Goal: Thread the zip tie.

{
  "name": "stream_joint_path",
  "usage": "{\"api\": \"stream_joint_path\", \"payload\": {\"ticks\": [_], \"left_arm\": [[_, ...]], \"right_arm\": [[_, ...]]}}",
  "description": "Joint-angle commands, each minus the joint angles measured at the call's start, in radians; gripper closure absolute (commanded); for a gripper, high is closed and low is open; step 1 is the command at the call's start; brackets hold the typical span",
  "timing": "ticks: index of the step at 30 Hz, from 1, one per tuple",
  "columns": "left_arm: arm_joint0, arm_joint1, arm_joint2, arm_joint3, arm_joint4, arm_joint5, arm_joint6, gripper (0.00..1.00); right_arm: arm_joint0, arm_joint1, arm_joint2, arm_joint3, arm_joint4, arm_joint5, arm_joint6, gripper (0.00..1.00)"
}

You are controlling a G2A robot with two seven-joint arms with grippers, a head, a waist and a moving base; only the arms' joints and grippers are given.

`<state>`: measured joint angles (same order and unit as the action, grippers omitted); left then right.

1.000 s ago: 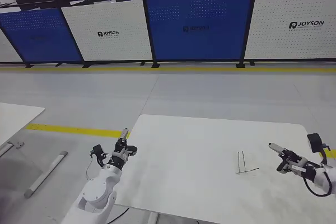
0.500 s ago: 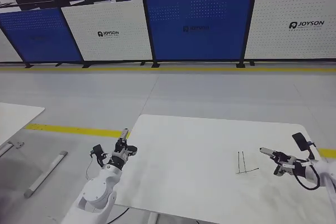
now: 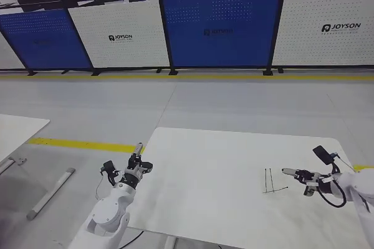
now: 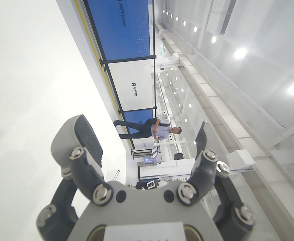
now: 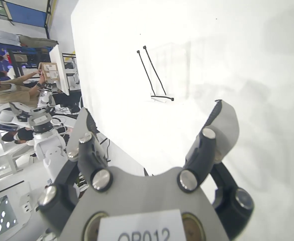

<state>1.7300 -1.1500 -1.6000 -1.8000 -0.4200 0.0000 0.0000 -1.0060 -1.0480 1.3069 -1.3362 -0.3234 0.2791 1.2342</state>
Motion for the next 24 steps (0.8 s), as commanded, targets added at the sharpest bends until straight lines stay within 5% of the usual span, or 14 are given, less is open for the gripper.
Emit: {"api": "stream_joint_path", "payload": {"ticks": [1, 3, 14, 22, 24], "left_arm": [[0.000, 0.000, 0.000, 0.000, 0.000, 0.000, 0.000, 0.00], [0.000, 0.000, 0.000, 0.000, 0.000, 0.000, 0.000, 0.00], [0.000, 0.000, 0.000, 0.000, 0.000, 0.000, 0.000, 0.00], [0.000, 0.000, 0.000, 0.000, 0.000, 0.000, 0.000, 0.00], [0.000, 0.000, 0.000, 0.000, 0.000, 0.000, 0.000, 0.00]], "right_arm": [[0.040, -0.005, -0.041, 0.051, 0.001, -0.019, 0.041, 0.00], [0.076, -0.010, -0.068, 0.098, -0.002, -0.026, 0.059, 0.00], [0.076, -0.010, -0.068, 0.098, -0.002, -0.026, 0.059, 0.00], [0.116, -0.020, -0.088, 0.216, 0.124, -0.170, 0.090, 0.00], [0.146, -0.023, -0.106, 0.269, 0.112, -0.164, 0.090, 0.00]]}}
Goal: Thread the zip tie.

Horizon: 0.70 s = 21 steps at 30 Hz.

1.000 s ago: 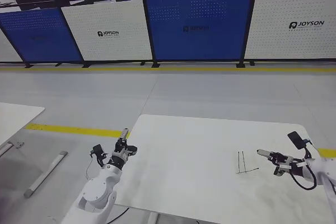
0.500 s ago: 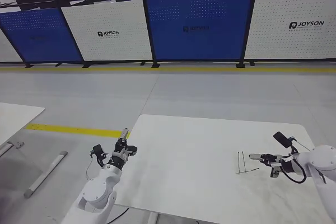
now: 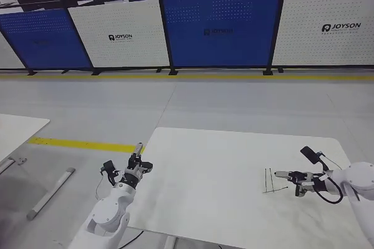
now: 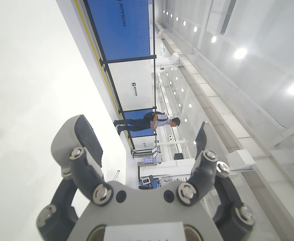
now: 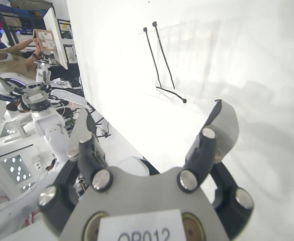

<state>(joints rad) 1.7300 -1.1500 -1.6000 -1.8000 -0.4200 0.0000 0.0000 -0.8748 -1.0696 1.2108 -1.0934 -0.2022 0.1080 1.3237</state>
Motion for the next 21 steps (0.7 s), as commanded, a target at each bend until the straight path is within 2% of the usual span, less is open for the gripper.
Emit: {"api": "stream_joint_path", "payload": {"ticks": [1, 12, 16, 17, 18, 20, 21], "left_arm": [[0.000, 0.000, 0.000, 0.000, 0.000, 0.000, 0.000, 0.00], [0.000, 0.000, 0.000, 0.000, 0.000, 0.000, 0.000, 0.00], [0.000, 0.000, 0.000, 0.000, 0.000, 0.000, 0.000, 0.00], [0.000, 0.000, 0.000, 0.000, 0.000, 0.000, 0.000, 0.00], [0.000, 0.000, 0.000, 0.000, 0.000, 0.000, 0.000, 0.00], [0.000, 0.000, 0.000, 0.000, 0.000, 0.000, 0.000, 0.00], [0.000, 0.000, 0.000, 0.000, 0.000, 0.000, 0.000, 0.00]], "right_arm": [[0.015, -0.002, -0.010, 0.026, -0.009, 0.007, 0.000, 0.00], [0.015, -0.002, -0.010, 0.026, -0.009, 0.007, 0.000, 0.00], [-0.002, 0.009, 0.021, 0.037, 0.006, -0.001, -0.009, 0.00], [-0.004, 0.012, 0.025, 0.035, 0.003, 0.005, -0.004, 0.18], [-0.004, 0.014, 0.027, 0.033, -0.001, 0.012, -0.002, 0.47], [-0.001, 0.018, 0.030, 0.037, -0.011, 0.032, 0.005, 0.53], [0.002, 0.019, 0.029, 0.038, -0.011, 0.035, 0.007, 0.59]]}}
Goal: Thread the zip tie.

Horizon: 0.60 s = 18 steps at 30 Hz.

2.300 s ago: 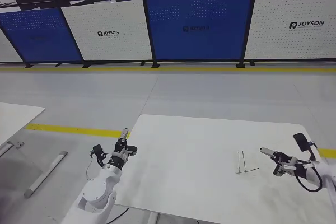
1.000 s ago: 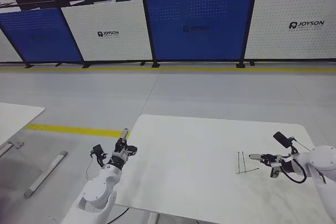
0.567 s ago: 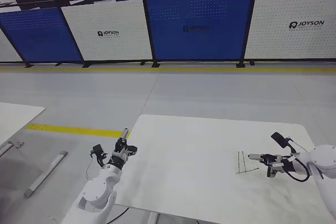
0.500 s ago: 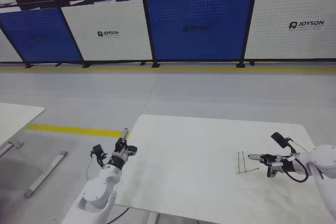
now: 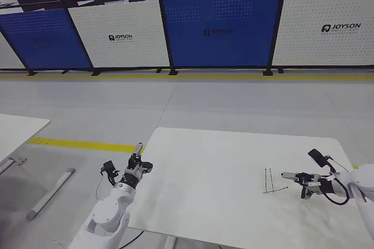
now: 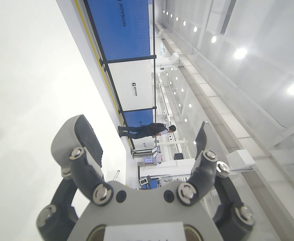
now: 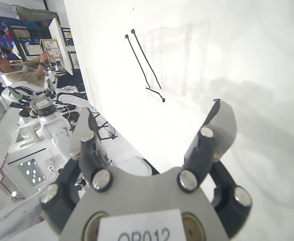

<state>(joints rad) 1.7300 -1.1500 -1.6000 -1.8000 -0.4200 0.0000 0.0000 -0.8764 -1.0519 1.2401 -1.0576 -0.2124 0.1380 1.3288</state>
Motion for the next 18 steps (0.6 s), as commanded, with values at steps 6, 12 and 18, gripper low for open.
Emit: {"api": "stream_joint_path", "payload": {"ticks": [6, 12, 18], "left_arm": [[0.000, 0.000, 0.000, 0.000, 0.000, 0.000, 0.000, 0.00], [0.000, 0.000, 0.000, 0.000, 0.000, 0.000, 0.000, 0.00], [0.000, 0.000, 0.000, 0.000, 0.000, 0.000, 0.000, 0.00]], "right_arm": [[0.022, 0.000, -0.031, 0.017, -0.016, 0.037, 0.013, 0.69], [0.053, -0.007, -0.074, 0.048, -0.040, 0.081, -0.003, 0.69], [0.077, -0.015, -0.109, 0.071, -0.039, 0.082, 0.000, 0.71]]}}
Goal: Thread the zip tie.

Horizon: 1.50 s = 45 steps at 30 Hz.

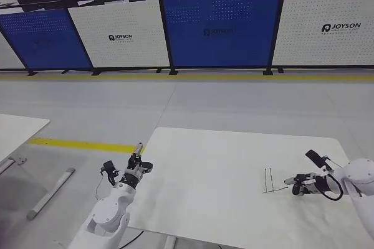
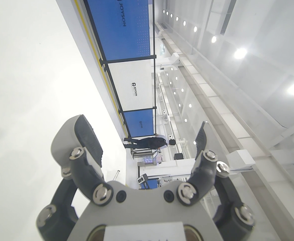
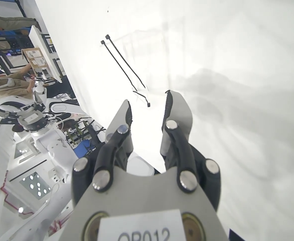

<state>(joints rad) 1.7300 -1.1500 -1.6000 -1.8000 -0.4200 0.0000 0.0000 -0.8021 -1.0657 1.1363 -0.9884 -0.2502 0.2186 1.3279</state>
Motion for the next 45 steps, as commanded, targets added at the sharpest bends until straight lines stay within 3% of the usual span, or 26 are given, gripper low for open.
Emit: {"api": "stream_joint_path", "payload": {"ticks": [1, 7, 25, 29, 34, 45], "left_arm": [[0.000, 0.000, 0.000, 0.000, 0.000, 0.000, 0.000, 0.00], [0.000, 0.000, 0.000, 0.000, 0.000, 0.000, 0.000, 0.00], [0.000, 0.000, 0.000, 0.000, 0.000, 0.000, 0.000, 0.00], [0.000, 0.000, 0.000, 0.000, 0.000, 0.000, 0.000, 0.00], [0.000, 0.000, 0.000, 0.000, 0.000, 0.000, 0.000, 0.00], [0.000, 0.000, 0.000, 0.000, 0.000, 0.000, 0.000, 0.00]], "right_arm": [[0.007, -0.002, -0.012, 0.005, -0.002, 0.002, 0.000, 0.74], [0.019, -0.005, -0.033, 0.021, -0.010, 0.006, -0.001, 0.81], [0.051, -0.012, -0.084, 0.039, -0.019, 0.020, -0.006, 0.84], [0.056, -0.013, -0.092, 0.041, -0.018, 0.022, -0.008, 0.88], [0.059, -0.014, -0.098, 0.044, -0.018, 0.026, -0.013, 1.00], [0.039, -0.001, -0.080, -0.002, -0.019, 0.038, -0.019, 1.00]]}}
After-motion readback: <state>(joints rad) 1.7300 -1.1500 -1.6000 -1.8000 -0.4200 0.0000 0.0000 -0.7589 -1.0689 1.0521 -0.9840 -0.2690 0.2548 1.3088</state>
